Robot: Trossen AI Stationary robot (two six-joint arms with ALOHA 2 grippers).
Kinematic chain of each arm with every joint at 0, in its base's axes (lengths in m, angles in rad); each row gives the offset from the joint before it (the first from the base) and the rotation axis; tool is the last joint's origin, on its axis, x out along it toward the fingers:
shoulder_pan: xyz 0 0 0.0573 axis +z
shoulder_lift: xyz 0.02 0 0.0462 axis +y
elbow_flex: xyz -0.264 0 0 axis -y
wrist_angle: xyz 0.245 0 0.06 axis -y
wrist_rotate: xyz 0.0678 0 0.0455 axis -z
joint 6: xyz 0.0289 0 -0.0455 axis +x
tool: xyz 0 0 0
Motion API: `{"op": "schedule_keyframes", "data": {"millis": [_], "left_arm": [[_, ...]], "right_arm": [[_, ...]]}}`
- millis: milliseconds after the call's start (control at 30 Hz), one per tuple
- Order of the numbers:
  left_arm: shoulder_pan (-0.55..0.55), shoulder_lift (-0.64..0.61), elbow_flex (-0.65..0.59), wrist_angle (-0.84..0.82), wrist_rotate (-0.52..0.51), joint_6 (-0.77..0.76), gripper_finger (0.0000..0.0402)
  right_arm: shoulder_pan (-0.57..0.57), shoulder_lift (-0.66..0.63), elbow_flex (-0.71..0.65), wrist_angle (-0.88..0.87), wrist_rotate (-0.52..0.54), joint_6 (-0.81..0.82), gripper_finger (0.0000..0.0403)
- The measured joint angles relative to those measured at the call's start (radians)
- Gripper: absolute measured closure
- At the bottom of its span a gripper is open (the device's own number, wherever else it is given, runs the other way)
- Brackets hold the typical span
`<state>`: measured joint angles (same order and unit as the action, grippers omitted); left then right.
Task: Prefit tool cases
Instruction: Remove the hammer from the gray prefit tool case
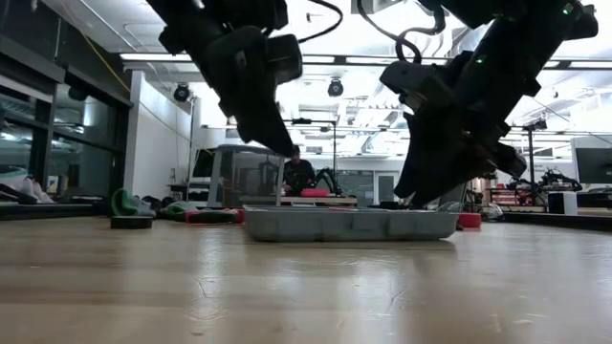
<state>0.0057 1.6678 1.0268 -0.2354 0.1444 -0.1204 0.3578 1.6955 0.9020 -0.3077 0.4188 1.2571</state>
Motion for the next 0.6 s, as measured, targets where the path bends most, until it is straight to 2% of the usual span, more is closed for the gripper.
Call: {"op": "schedule_keyframes", "data": {"millis": [100,267,333,500,600], "left_arm": [[-0.031,0.049,-0.001,0.037,-0.022,0.0,0.0332],[-0.054,0.124,-0.001,0.048,-0.177,-0.007,0.0329],[-0.054,0.145,-0.001,0.049,-0.176,-0.007,0.0324],[-0.05,0.183,0.002,0.052,-0.089,-0.01,0.0297],[-0.061,0.196,0.004,0.05,-0.123,-0.02,0.0275]], "right_arm": [[-0.005,0.0,0.0,0.008,0.0,-0.007,0.03],[-0.013,0.0,0.0,0.013,0.003,-0.009,0.03],[-0.013,0.0,0.0,0.014,0.003,-0.009,0.03],[-0.013,0.0,0.0,0.012,0.003,-0.009,0.03],[-0.013,0.0,0.0,0.01,0.003,-0.009,0.03]]}}
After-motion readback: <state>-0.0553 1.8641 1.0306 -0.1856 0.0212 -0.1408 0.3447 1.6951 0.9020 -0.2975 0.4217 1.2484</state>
